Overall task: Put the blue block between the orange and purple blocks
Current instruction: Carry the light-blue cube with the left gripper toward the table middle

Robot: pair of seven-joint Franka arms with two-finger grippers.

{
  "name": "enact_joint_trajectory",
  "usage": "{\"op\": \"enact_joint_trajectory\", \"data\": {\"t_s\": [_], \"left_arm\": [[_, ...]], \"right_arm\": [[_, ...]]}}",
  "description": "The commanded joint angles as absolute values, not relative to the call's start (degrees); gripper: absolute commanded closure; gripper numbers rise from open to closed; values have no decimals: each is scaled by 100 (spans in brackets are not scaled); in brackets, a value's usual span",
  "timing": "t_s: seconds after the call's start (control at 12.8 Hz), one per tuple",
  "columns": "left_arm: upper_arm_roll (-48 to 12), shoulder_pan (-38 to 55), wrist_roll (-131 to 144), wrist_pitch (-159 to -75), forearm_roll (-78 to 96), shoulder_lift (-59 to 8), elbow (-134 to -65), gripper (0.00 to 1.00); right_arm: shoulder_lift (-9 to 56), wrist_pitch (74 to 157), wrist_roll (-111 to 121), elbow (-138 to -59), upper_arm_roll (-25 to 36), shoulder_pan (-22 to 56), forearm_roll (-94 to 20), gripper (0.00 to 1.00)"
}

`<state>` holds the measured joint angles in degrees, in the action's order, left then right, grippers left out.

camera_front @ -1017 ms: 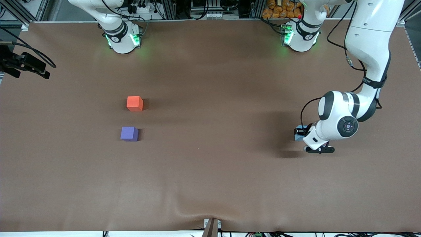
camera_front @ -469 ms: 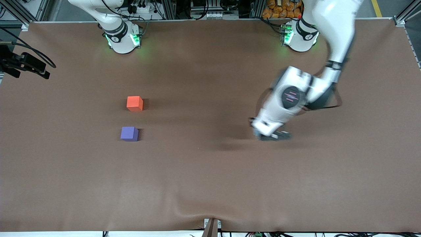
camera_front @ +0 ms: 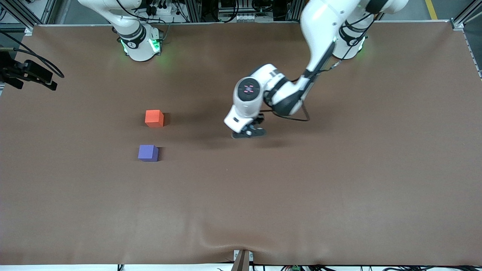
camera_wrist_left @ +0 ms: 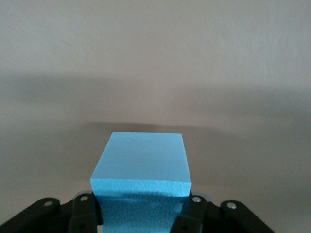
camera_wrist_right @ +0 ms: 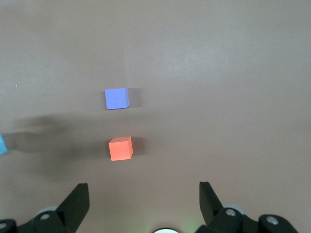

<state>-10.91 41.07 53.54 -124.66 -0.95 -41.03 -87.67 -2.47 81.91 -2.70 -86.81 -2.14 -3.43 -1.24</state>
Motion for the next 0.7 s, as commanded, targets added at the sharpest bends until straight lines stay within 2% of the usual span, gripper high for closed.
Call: {"op": "enact_joint_trajectory", "data": {"t_s": [0.0, 0.39, 0.63], "left_arm": [[-985, 4472, 5379, -12331, -88, -4280, -8534, 0], [-896, 3791, 5326, -12051, -132, -3500, -8552, 0], [-905, 2860, 4653, -11332, -211, -2972, -8587, 0]], "right_arm": [[-360, 8209, -237, -8780, -255, -396, -123, 0], [-360, 8209, -237, -8780, -255, -396, -123, 0], [-282, 8200, -255, -8780, -281, -352, -123, 0]]}}
